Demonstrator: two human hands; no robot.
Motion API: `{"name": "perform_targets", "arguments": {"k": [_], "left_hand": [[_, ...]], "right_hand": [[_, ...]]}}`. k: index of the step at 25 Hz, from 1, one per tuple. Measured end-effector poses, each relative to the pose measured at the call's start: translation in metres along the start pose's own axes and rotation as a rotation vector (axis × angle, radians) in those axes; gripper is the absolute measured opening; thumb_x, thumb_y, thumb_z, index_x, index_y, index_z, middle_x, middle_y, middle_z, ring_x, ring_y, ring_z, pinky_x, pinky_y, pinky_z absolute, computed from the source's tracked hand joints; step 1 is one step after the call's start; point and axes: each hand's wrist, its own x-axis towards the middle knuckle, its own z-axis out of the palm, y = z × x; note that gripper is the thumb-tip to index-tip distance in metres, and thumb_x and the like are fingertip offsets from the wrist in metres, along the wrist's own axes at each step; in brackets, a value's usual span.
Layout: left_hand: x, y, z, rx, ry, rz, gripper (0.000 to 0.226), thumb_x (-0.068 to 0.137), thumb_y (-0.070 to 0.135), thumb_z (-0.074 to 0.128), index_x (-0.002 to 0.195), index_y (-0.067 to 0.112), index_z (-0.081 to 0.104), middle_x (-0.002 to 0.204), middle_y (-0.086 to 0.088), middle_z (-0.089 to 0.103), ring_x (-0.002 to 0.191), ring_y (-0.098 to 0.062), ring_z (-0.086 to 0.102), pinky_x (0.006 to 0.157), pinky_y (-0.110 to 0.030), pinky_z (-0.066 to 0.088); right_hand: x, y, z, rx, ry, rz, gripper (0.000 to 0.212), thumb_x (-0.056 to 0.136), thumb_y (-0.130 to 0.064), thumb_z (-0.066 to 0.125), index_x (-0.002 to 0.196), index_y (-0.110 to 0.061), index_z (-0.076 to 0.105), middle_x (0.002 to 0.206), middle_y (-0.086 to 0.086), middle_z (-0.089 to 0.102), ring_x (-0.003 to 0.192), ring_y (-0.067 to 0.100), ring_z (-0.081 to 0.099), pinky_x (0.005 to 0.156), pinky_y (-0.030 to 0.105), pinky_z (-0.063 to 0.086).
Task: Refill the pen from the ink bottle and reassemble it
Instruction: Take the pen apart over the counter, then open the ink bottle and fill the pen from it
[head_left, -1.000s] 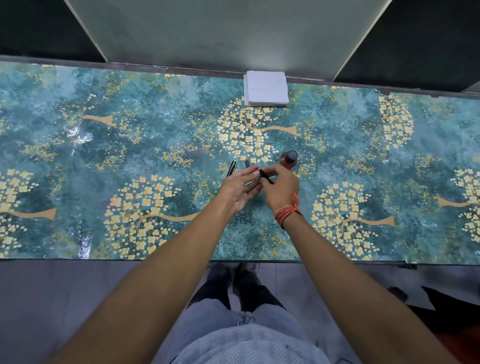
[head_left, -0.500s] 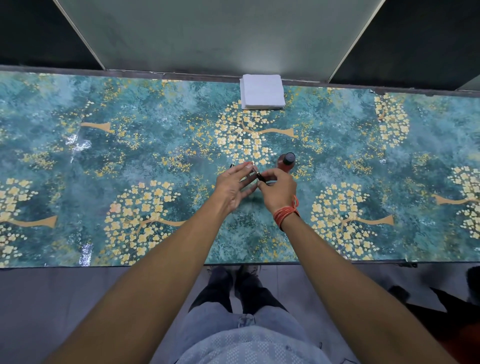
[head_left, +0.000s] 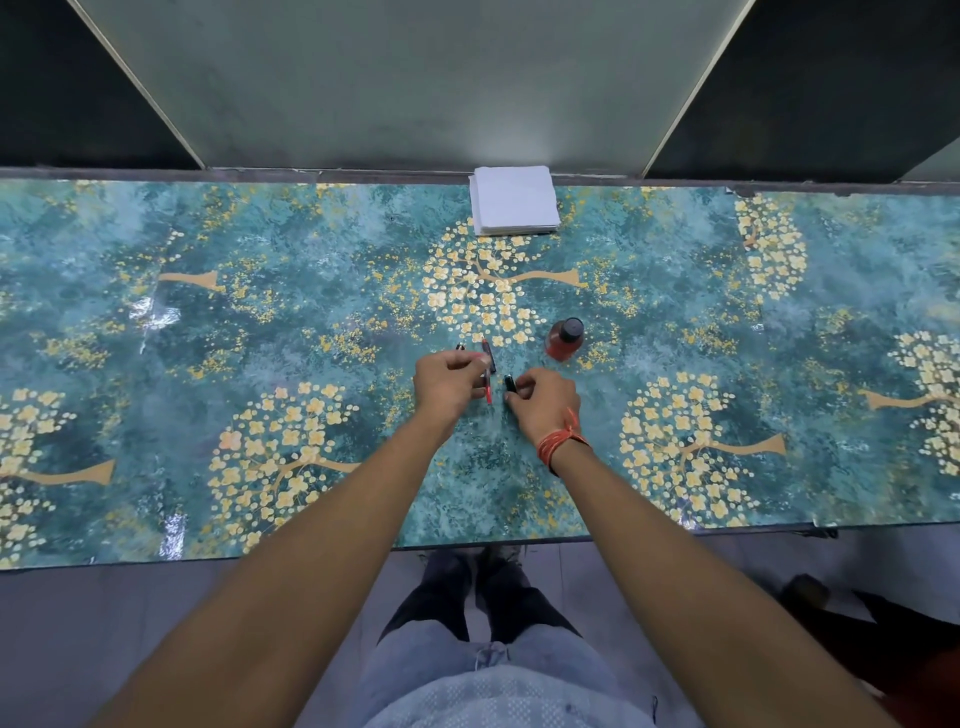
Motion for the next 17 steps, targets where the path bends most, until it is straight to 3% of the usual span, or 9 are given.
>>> {"name": "perform_targets", "arguments": {"k": [3, 5, 8, 11, 13, 14, 17], "left_hand": [[0.0, -0.008, 0.001, 0.243, 0.036, 0.079, 0.005, 0.084, 0.015, 0.074, 0.082, 0.011, 0.074, 0.078, -0.008, 0.072, 0.071, -0.024, 0.071, 0.067, -0.039, 0.062], [-0.001, -0.01, 0.004, 0.313, 0.037, 0.107, 0.005, 0.085, 0.016, 0.073, 0.082, 0.012, 0.074, 0.077, -0.007, 0.072, 0.069, -0.022, 0.07, 0.069, -0.039, 0.061], [-0.008, -0.002, 0.011, 0.073, -0.059, -0.016, 0.008, 0.091, 0.012, 0.064, 0.088, 0.008, 0.071, 0.083, -0.011, 0.068, 0.068, -0.021, 0.065, 0.068, -0.038, 0.059], [-0.011, 0.013, 0.017, -0.268, -0.188, -0.255, 0.015, 0.097, 0.017, 0.051, 0.095, 0.012, 0.065, 0.075, -0.003, 0.055, 0.059, -0.017, 0.055, 0.055, -0.031, 0.05], [-0.01, 0.02, 0.023, -0.31, -0.256, -0.317, 0.023, 0.099, 0.028, 0.045, 0.098, 0.012, 0.062, 0.065, 0.001, 0.04, 0.045, -0.011, 0.034, 0.045, -0.025, 0.032], [-0.01, 0.024, 0.028, -0.279, -0.28, -0.303, 0.026, 0.099, 0.032, 0.047, 0.097, 0.011, 0.061, 0.062, 0.002, 0.033, 0.043, -0.01, 0.026, 0.044, -0.024, 0.024], [-0.01, 0.027, 0.042, -0.028, -0.304, -0.08, 0.016, 0.087, 0.024, 0.068, 0.079, 0.012, 0.062, 0.057, 0.002, 0.036, 0.041, -0.009, 0.03, 0.045, -0.022, 0.028]], "right_hand": [[-0.001, 0.006, -0.001, -0.001, 0.025, -0.025, 0.011, 0.085, -0.022, 0.068, 0.091, -0.013, 0.07, 0.087, 0.005, 0.073, 0.084, 0.022, 0.067, 0.071, 0.023, 0.046], [-0.003, 0.008, -0.004, 0.054, 0.072, -0.028, 0.01, 0.087, -0.021, 0.065, 0.089, -0.013, 0.072, 0.088, 0.005, 0.074, 0.083, 0.021, 0.067, 0.075, 0.027, 0.053], [-0.007, 0.004, -0.015, 0.161, 0.279, -0.113, 0.012, 0.089, -0.022, 0.063, 0.092, -0.014, 0.071, 0.086, 0.004, 0.074, 0.075, 0.018, 0.065, 0.073, 0.036, 0.057], [0.006, -0.002, -0.036, 0.144, 0.498, -0.168, 0.024, 0.09, -0.026, 0.062, 0.111, -0.016, 0.061, 0.099, 0.005, 0.065, 0.081, 0.018, 0.058, 0.072, 0.035, 0.055], [0.022, -0.003, -0.048, 0.017, 0.382, -0.136, 0.04, 0.09, -0.035, 0.061, 0.124, -0.016, 0.052, 0.115, 0.008, 0.054, 0.097, 0.022, 0.055, 0.079, 0.035, 0.05], [0.029, -0.005, -0.053, -0.077, 0.291, -0.122, 0.038, 0.09, -0.037, 0.06, 0.121, -0.016, 0.052, 0.117, 0.01, 0.05, 0.102, 0.025, 0.054, 0.082, 0.036, 0.049], [0.04, -0.007, -0.058, -0.264, 0.167, -0.166, 0.024, 0.094, -0.03, 0.056, 0.105, -0.009, 0.057, 0.113, 0.014, 0.052, 0.1, 0.033, 0.056, 0.081, 0.037, 0.048]]}}
